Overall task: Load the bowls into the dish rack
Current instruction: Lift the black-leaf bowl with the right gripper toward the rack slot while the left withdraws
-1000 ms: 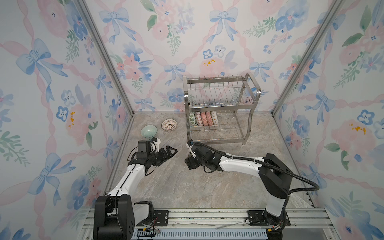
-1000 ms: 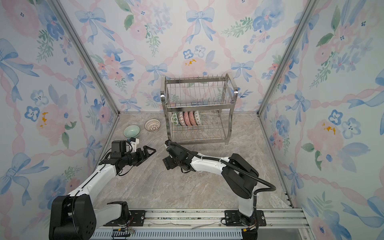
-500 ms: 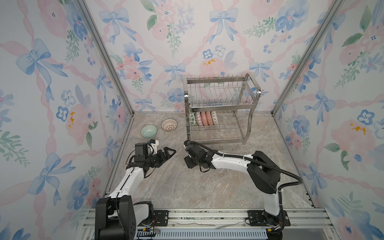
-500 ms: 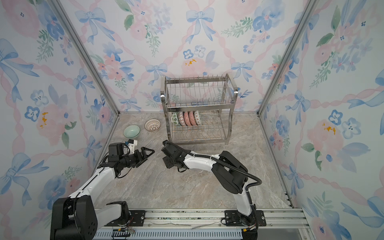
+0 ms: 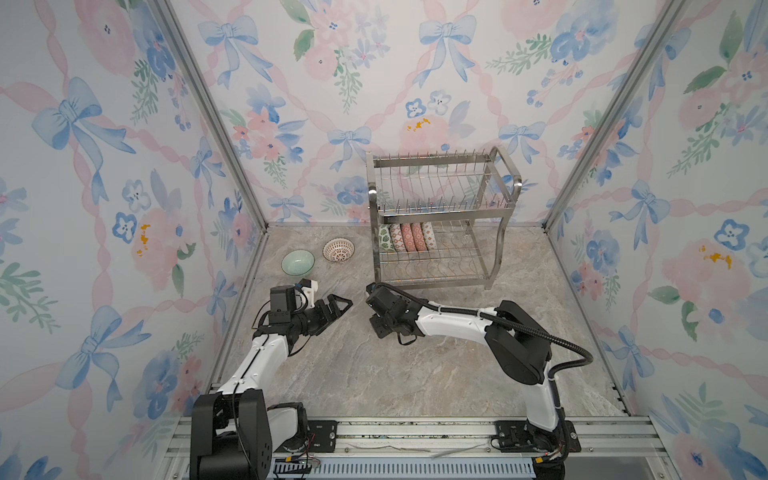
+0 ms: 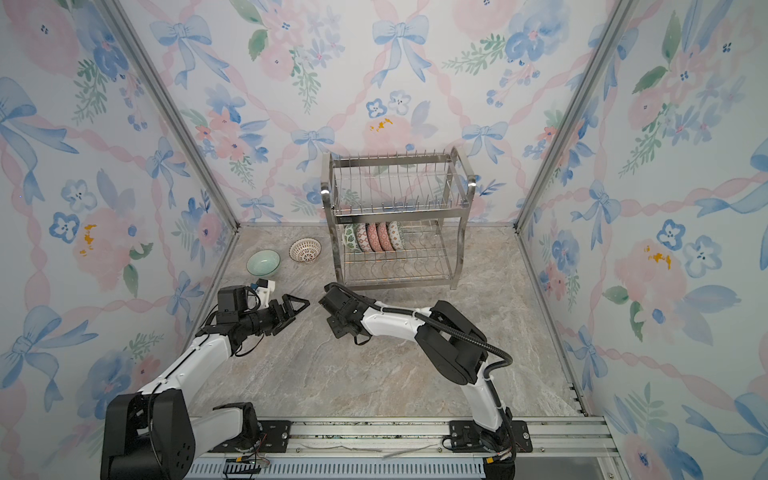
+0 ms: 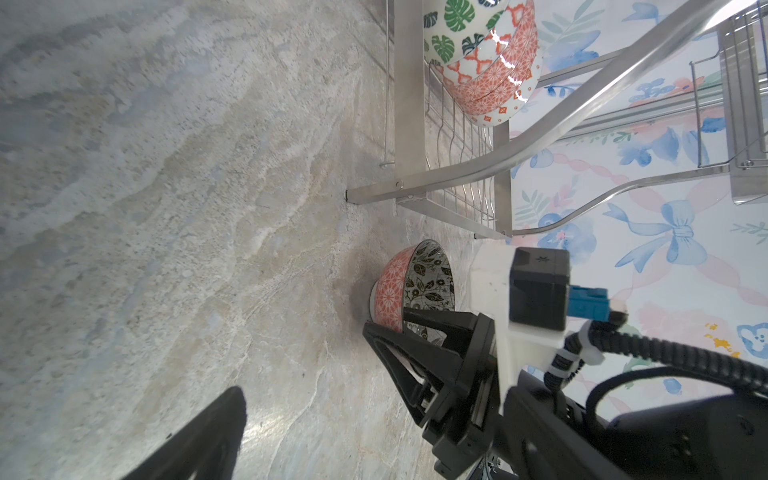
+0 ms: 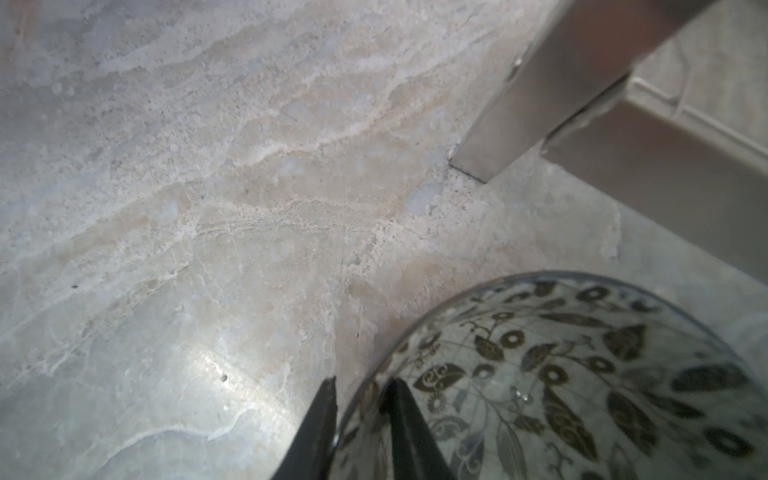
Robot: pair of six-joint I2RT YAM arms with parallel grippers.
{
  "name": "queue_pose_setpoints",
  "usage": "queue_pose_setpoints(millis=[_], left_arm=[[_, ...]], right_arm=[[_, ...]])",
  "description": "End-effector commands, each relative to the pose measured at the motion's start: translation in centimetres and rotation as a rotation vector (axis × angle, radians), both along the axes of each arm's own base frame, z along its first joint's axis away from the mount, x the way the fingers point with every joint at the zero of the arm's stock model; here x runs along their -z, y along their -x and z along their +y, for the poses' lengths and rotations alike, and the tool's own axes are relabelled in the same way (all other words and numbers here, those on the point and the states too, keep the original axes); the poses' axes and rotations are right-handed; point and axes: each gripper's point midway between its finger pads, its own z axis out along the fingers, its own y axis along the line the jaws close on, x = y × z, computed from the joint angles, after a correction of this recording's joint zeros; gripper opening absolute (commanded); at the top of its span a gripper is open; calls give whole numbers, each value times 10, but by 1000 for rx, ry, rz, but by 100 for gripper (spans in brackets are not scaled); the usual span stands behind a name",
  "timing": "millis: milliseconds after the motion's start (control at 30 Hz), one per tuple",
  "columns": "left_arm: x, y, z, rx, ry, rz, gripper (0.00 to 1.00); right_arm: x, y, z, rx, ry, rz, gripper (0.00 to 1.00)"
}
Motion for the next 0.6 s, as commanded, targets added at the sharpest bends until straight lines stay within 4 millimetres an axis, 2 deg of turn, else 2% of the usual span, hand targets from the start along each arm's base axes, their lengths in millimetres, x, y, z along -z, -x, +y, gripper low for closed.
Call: queue_pose_setpoints(millis=[0, 133, 267, 433, 500, 567], left_arm=[[1, 3, 1, -8, 3, -6, 98], [0, 4, 1, -6, -2, -14, 98], [-8, 4, -11, 42, -8, -41, 98], [-27, -1, -40, 132, -103, -100, 98], [-37, -3, -57, 169, -123, -128, 98], [-46, -4, -73, 203, -148, -159, 98]], right_arm=[[3, 11, 1, -26, 20, 33, 16], [-14, 14, 0, -42, -27, 16, 6], [-45, 14, -7, -60, -130, -9, 1], [-94, 9, -27, -75, -312, -59, 0], [-121, 4, -42, -67, -400, -94, 0], [-139, -2, -60, -45, -460, -121, 0]])
